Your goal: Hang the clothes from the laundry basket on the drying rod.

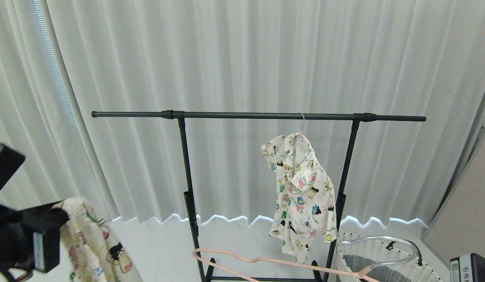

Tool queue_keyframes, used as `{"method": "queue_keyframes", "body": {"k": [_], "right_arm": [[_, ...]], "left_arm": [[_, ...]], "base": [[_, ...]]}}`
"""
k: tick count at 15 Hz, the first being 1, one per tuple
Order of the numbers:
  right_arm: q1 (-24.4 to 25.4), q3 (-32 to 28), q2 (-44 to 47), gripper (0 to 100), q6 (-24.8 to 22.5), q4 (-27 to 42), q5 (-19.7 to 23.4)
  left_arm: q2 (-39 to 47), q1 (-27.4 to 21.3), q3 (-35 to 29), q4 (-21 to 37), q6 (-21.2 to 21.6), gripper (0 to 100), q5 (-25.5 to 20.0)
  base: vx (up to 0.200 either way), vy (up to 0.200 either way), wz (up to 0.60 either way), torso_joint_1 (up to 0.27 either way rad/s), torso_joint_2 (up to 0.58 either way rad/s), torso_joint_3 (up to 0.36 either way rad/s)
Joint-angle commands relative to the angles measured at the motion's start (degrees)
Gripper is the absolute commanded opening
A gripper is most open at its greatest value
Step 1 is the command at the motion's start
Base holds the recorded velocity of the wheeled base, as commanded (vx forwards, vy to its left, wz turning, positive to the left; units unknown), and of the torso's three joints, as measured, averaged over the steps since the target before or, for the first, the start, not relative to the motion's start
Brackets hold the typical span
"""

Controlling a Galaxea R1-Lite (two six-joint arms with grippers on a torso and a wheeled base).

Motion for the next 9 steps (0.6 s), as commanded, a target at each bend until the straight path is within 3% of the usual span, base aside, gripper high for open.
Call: {"method": "queue_keyframes", "body": {"k": [1,2,4,7,9], "right_arm": [[3.42,-2.47,4.12,0,2.36,-0.1,-0.01],[3.94,-3.0,4.82,0,2.88,-0.1,-0.01],[4.12,-4.67,6.75,0,4.12,-0.1,-0.19],[3.33,-6.34,8.42,0,8.07,-0.1,-2.65],[2.27,-6.69,8.51,0,9.48,-0.1,-4.67]], "left_arm": [[15.35,-7.52,-10.18,0.08,-7.61,0,1.93],[16.93,-9.45,-10.89,0.08,-9.63,0,3.6],[23.0,-16.05,-12.29,0.08,-17.63,0,13.26],[25.54,-20.35,-12.91,0.08,-21.94,0,16.43],[25.81,-20.35,-13.08,0.08,-22.02,0,16.52]], "base": [[0.0,0.0,0.0,0.0,0.0,0.0],[0.0,0.0,0.0,0.0,0.0,0.0],[0.0,0.0,0.0,0.0,0.0,0.0],[0.0,0.0,0.0,0.0,0.0,0.0],[0.0,0.0,0.0,0.0,0.0,0.0]]}}
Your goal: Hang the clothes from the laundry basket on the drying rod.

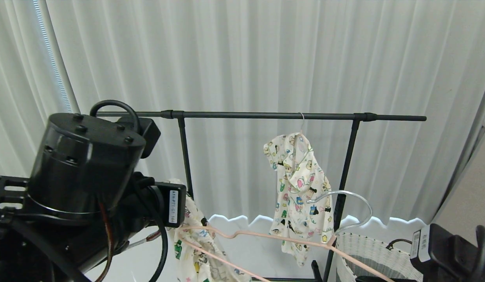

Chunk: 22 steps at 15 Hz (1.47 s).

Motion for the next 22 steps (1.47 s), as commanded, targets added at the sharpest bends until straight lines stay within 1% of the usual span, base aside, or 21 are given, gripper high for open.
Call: {"method": "queue_keyframes", "body": {"k": [1,4,8,10,15,16,19,20,22], "right_arm": [[-1.07,-0.27,0.56,0,0.42,-0.02,-0.12],[-2.3,-1.76,0.47,0,0.68,-0.02,-0.12],[-2.3,-2.11,-1.11,0,0.68,0.95,-0.21],[-2.3,-2.2,-1.82,0,0.68,2.53,-0.21],[-2.3,-3.52,0.64,0,0.86,2.27,-0.12],[-2.3,-3.61,1.08,0,1.3,2.27,-0.12],[-2.3,-5.45,4.51,0,6.83,2.45,-0.39],[-2.3,-5.98,5.3,0,8.06,2.45,-0.91],[-2.3,-6.95,6.97,0,8.94,2.53,-3.38]], "left_arm": [[1.61,-0.35,-0.12,0.01,-0.06,0,0.09],[2.13,-0.17,-0.12,0.01,-0.14,0,0.09],[2.84,2.56,-0.12,-0.08,-0.14,0,1.06],[2.75,2.64,-0.12,-0.17,-0.14,0,1.06],[2.75,2.03,-0.21,-0.17,-0.14,0,1.06],[2.75,2.03,-0.21,-0.17,-0.14,0,1.06],[2.75,2.03,-0.12,-1.48,-0.14,0,1.06],[2.84,2.03,-0.03,-1.66,-0.06,0,1.06],[2.84,2.03,-0.03,-1.75,-0.14,0,1.06]], "base": [[0.0,0.0,0.0,0.0,0.0,0.0],[0.0,0.0,0.0,0.0,0.0,0.0],[0.0,0.0,0.0,0.0,0.0,0.0],[0.0,0.0,0.0,0.0,0.0,0.0],[0.0,0.0,0.0,0.0,0.0,0.0],[0.0,0.0,0.0,0.0,0.0,0.0],[0.0,0.0,0.0,0.0,0.0,0.0],[0.0,0.0,0.0,0.0,0.0,0.0],[0.0,0.0,0.0,0.0,0.0,0.0]]}}
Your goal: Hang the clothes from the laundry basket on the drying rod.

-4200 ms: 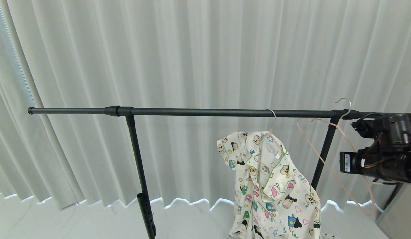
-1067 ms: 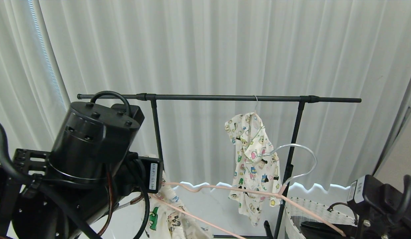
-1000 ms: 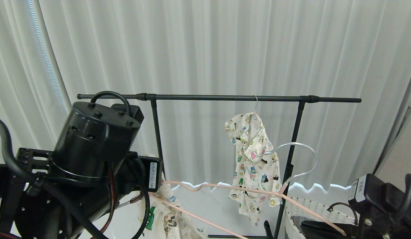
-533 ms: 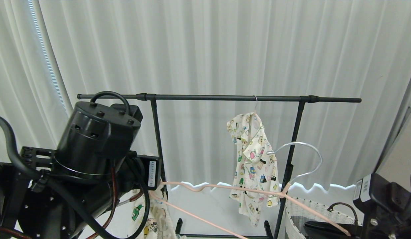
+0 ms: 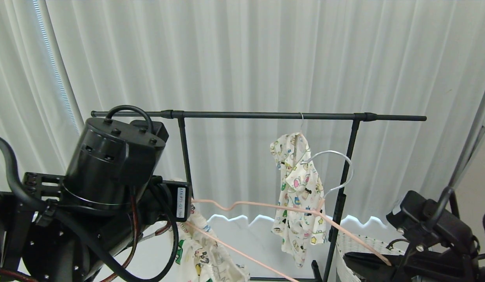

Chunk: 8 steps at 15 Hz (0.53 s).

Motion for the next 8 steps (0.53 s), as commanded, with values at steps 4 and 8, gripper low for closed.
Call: {"method": "queue_keyframes", "body": {"k": [4,8], "right_arm": [[0.21,-1.49,4.78,0,0.52,-0.22,-0.37],[0.3,-4.92,9.52,0,4.04,-0.39,-0.9]], "left_arm": [[-0.11,-0.34,0.02,-0.03,-0.06,0,-0.06],[-0.03,-1.21,-0.07,-0.91,0.12,0,-0.15]], "base": [[0.0,0.0,0.0,0.0,0.0,0.0],[0.0,0.0,0.0,0.0,0.0,0.0]]}}
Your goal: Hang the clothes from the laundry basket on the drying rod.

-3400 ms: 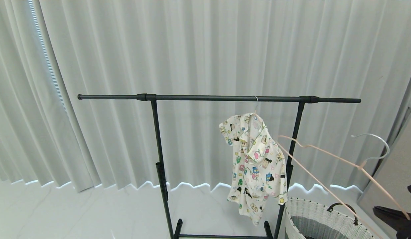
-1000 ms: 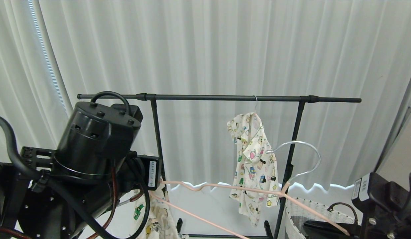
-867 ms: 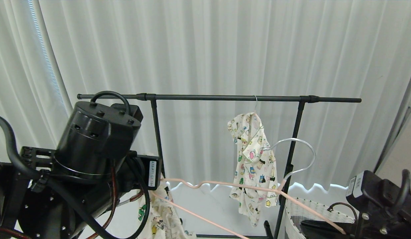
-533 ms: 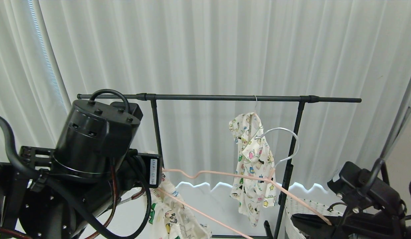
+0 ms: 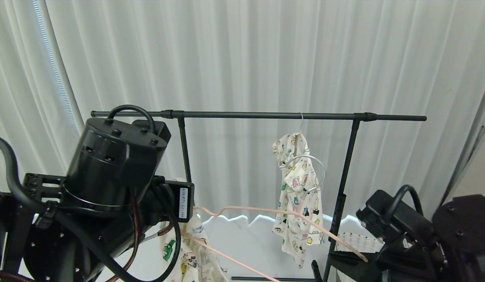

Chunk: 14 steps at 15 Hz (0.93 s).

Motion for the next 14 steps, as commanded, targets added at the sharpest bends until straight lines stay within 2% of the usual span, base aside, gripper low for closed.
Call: {"method": "queue_keyframes", "body": {"k": [1,7,9,14], "right_arm": [[0.02,-2.7,3.96,0,1.77,-0.08,-0.85],[6.26,-10.35,14.33,0,12.58,-0.25,-9.91],[7.4,-12.1,17.93,0,14.51,-0.25,-12.72],[8.19,-16.76,22.94,0,14.95,-0.16,-13.33]], "left_arm": [[-0.11,-0.28,-0.02,-0.36,0.07,0,-0.08],[0.24,-0.71,-0.11,-1.85,0.16,0,-0.43],[-0.11,-1.42,-0.11,-1.85,0.16,0,-0.43],[-1.61,-1.51,-0.64,-1.85,0.07,0,-0.43]], "base": [[0.0,0.0,0.0,0.0,0.0,0.0],[0.0,0.0,0.0,0.0,0.0,0.0],[0.0,0.0,0.0,0.0,0.0,0.0],[0.0,0.0,0.0,0.0,0.0,0.0]]}}
